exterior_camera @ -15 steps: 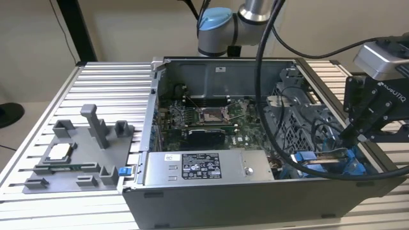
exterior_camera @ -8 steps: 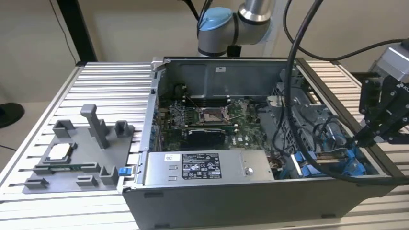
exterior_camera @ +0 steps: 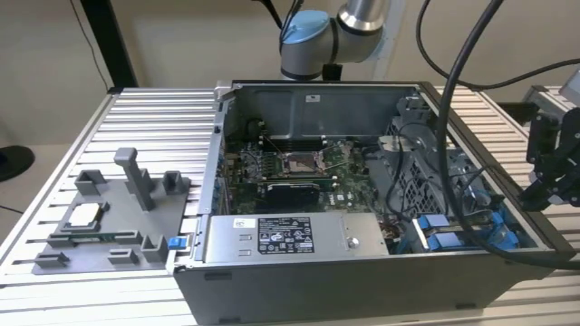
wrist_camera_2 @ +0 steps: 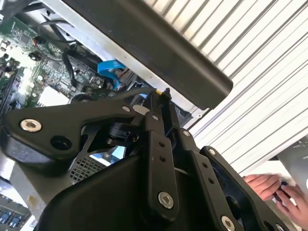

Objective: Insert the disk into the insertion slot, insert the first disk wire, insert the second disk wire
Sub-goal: 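Insert the first disk wire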

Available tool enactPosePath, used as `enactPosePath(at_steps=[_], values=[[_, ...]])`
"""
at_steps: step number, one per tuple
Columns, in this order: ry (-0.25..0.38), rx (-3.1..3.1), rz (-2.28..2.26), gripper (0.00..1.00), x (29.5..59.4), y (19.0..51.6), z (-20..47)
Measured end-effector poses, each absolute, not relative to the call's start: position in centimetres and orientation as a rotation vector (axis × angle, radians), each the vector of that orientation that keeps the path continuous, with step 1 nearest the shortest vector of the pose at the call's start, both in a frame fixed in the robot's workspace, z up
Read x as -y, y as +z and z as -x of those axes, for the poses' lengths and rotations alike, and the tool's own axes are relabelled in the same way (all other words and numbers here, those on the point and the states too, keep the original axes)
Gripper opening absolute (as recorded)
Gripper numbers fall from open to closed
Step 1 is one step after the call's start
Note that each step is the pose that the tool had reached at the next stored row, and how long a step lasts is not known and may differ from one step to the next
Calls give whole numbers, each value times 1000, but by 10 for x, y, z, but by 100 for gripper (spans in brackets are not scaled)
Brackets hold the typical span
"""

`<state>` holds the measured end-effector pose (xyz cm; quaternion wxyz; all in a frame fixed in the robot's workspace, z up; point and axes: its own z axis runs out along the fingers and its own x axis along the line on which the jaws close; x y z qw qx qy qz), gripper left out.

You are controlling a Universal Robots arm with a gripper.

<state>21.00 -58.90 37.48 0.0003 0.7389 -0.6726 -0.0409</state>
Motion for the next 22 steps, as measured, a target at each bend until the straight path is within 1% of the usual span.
enactPosePath(at_steps=[13, 22], values=[[-130, 2112, -2320, 0, 591, 373, -218], [-123, 2115, -2324, 0, 591, 372, -183]])
